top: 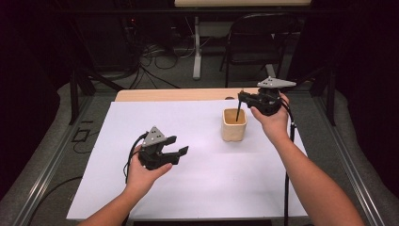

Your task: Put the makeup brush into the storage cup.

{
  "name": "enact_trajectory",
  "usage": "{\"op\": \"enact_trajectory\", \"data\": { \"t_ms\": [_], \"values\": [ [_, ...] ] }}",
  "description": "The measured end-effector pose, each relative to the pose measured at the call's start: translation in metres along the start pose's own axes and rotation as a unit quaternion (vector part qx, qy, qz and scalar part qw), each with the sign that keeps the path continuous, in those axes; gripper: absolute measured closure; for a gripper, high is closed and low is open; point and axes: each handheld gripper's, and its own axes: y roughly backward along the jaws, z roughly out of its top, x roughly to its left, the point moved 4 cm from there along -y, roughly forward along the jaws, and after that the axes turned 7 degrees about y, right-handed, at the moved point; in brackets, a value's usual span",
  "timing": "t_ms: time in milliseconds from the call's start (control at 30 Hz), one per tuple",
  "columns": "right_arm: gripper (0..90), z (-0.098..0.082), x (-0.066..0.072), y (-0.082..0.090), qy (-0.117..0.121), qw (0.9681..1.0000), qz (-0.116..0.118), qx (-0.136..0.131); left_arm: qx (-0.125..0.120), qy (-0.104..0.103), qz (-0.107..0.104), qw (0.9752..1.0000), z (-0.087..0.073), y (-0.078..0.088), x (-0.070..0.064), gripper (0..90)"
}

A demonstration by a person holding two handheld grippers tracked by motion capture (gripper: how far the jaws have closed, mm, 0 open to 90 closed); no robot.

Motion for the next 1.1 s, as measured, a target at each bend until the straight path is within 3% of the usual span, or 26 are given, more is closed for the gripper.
{"op": "enact_trajectory", "data": {
  "t_ms": [1100],
  "values": [
    [83.8, -0.028, 0.001, -0.012, -0.005, 0.9995, -0.003, 0.032, 0.000, 0.000, 0.002, 1.0000, -0.001, 0.001, 0.000, 40.1]
  ]
}}
